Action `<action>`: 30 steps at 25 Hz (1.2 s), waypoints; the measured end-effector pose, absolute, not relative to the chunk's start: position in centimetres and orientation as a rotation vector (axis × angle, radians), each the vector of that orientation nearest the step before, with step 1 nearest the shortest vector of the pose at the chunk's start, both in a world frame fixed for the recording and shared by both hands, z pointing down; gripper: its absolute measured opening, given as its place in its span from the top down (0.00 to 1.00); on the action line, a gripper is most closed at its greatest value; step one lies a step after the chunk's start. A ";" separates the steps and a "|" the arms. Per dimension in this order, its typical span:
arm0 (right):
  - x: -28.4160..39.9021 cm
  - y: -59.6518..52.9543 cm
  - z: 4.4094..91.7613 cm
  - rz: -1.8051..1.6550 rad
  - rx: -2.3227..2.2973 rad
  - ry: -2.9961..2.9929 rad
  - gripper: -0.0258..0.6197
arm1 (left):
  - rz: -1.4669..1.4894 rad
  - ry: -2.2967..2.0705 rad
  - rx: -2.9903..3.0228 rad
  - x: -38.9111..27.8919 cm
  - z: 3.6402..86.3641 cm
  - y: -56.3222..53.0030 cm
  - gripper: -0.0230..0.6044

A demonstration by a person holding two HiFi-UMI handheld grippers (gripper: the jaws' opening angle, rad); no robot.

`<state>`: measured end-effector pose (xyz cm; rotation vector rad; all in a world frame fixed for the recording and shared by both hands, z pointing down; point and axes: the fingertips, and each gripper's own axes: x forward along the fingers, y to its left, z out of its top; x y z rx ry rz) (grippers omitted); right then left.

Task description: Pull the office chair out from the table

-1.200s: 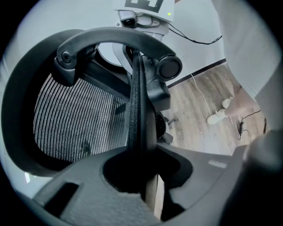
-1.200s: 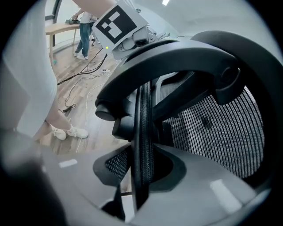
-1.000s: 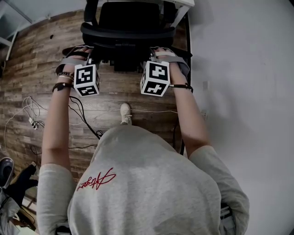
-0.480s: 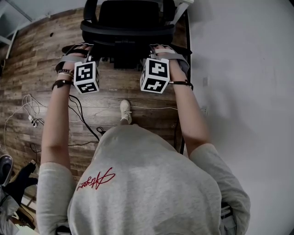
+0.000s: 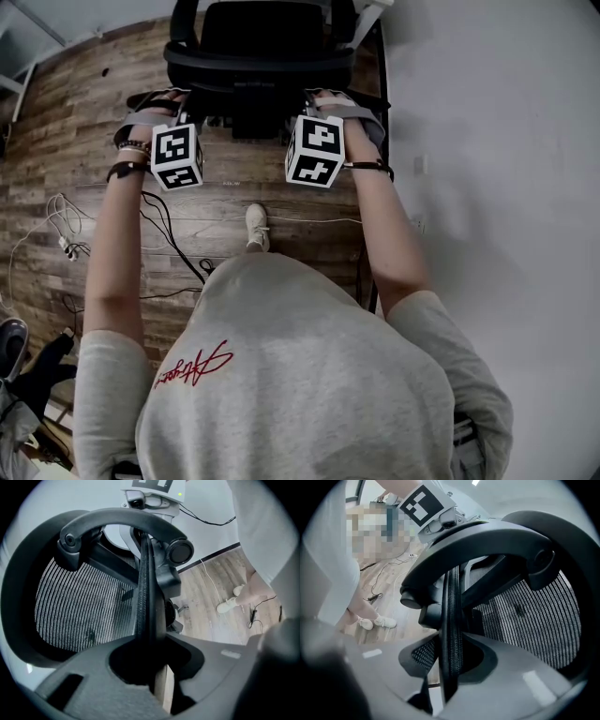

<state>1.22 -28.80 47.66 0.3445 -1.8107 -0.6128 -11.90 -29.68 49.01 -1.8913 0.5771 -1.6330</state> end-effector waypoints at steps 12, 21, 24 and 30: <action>1.9 -27.1 47.7 -0.608 0.343 -1.813 0.80 | -1.635 0.576 -1.892 -11.2 49.0 -28.0 0.84; 1.8 -24.8 47.6 -0.614 0.341 -1.818 0.80 | -1.622 0.576 -1.886 -11.2 48.9 -25.7 0.85; 1.9 -23.9 47.7 -0.612 0.335 -1.816 0.80 | -1.624 0.578 -1.889 -11.2 48.9 -24.8 0.84; 1.9 -22.8 47.5 -0.626 0.337 -1.814 0.80 | -1.625 0.589 -1.880 -11.2 48.7 -23.6 0.84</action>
